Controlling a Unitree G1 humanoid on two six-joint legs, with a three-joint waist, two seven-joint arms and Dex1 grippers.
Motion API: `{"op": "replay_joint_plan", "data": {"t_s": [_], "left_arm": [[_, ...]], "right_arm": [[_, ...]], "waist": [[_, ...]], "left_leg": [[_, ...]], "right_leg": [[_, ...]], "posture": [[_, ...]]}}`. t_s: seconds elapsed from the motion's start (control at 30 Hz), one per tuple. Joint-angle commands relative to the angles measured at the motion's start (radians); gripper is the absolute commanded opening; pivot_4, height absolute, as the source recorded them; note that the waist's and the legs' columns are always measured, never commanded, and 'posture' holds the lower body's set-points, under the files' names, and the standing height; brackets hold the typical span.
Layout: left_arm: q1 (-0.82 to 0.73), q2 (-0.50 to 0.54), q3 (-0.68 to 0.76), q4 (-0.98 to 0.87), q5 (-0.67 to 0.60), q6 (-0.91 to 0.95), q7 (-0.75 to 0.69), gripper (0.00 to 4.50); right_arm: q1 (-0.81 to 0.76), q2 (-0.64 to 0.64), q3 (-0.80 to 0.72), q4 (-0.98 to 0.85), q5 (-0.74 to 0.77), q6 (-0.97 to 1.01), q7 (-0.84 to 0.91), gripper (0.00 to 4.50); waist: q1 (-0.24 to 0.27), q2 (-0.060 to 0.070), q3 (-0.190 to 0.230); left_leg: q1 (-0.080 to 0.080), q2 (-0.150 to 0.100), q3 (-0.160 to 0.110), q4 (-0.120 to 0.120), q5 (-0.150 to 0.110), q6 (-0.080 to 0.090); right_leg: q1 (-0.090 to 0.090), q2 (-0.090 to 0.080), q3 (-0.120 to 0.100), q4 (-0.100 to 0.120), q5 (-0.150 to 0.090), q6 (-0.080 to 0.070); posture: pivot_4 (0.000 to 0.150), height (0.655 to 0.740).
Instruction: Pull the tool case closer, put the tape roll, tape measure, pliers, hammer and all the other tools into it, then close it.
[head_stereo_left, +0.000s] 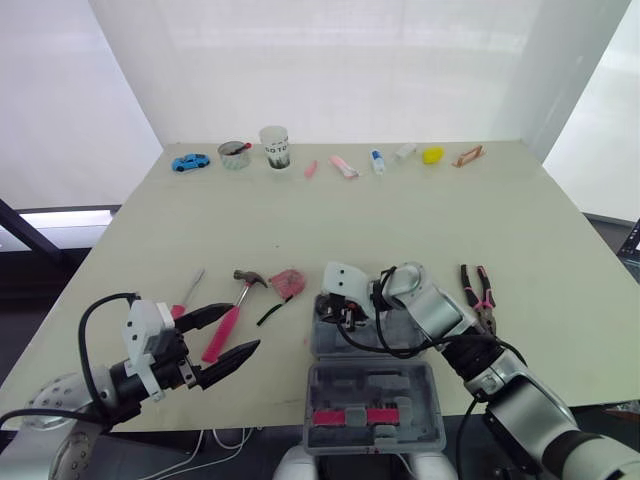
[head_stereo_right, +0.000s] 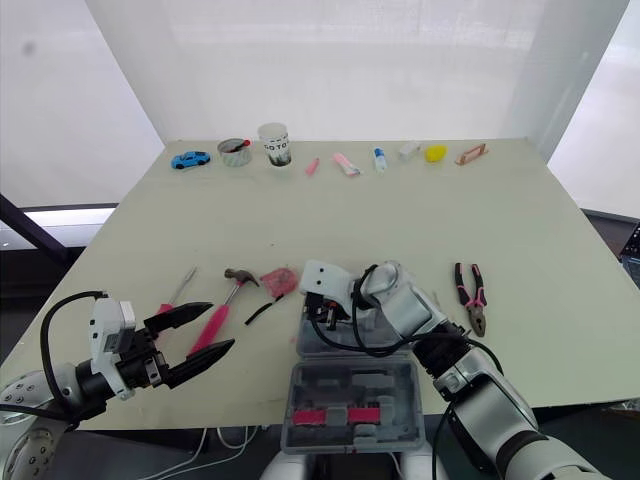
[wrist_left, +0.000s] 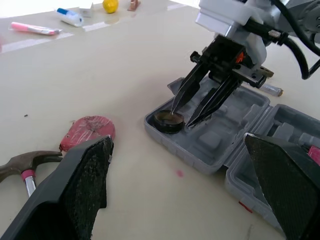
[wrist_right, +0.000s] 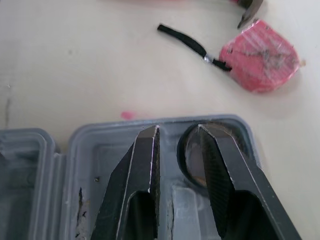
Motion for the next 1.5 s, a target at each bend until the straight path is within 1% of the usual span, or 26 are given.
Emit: {"op": "replay_joint_plan", "data": {"t_s": [0.03,0.43,0.47,0.5,0.57,1.03,1.5], "left_arm": [[-0.004,0.001,0.012,-0.012,-0.004,-0.024,-0.003,4.50],[-0.007,-0.001,-0.005,-0.002,0.013,-0.038,-0.005,4.50],[-0.007,-0.002,-0.005,-0.002,0.014,-0.038,-0.004,4.50],[-0.007,-0.002,-0.005,-0.003,0.014,-0.038,-0.004,4.50],[-0.008,-0.003,-0.005,-0.002,0.014,-0.038,-0.004,4.50],[-0.008,-0.005,-0.011,0.004,0.019,-0.044,-0.005,4.50],[-0.002,-0.001,-0.012,0.004,0.018,-0.048,-0.002,4.50]], "right_arm": [[-0.023,0.011,0.004,0.008,0.010,-0.023,-0.011,1.29],[-0.044,0.003,0.021,0.092,-0.011,-0.071,-0.035,1.29],[-0.045,0.006,0.019,0.095,-0.007,-0.073,-0.034,0.85],[-0.046,0.007,0.018,0.097,-0.004,-0.074,-0.033,0.75],[-0.048,0.009,0.017,0.096,-0.001,-0.073,-0.033,0.05],[-0.051,0.002,0.014,0.076,-0.001,-0.066,-0.022,0.05],[-0.034,0.037,-0.037,0.065,0.054,-0.067,-0.084,0.05]], "waist": [[0.000,0.000,0.000],[-0.001,0.000,0.000],[0.000,0.000,0.000],[0.000,0.000,0.000],[0.000,0.000,0.000],[0.000,0.000,0.000],[0.000,0.000,0.000]], "left_leg": [[0.000,0.000,0.000,0.000,0.000,0.000],[0.000,0.000,0.000,0.000,0.000,0.000],[0.000,0.000,0.000,0.000,0.000,0.000],[0.000,0.000,0.000,0.000,0.000,0.000],[0.000,0.000,0.000,0.000,0.000,0.000],[0.000,0.000,0.000,0.000,0.000,0.000],[0.000,0.000,-0.001,0.000,0.000,0.000]], "right_leg": [[0.000,0.000,0.000,0.000,0.000,0.000],[0.000,0.000,0.000,0.000,0.000,0.000],[0.000,0.000,0.000,0.000,0.000,0.000],[0.000,0.000,0.000,0.000,0.000,0.000],[0.000,0.000,0.000,0.000,0.000,0.000],[0.000,0.000,0.000,0.000,0.000,0.000],[0.000,0.000,0.000,0.000,0.000,0.000]], "posture": [[0.150,0.7400],[0.150,0.7400],[0.150,0.7400],[0.150,0.7400],[0.150,0.7400],[0.150,0.7400],[0.150,0.7400]]}}
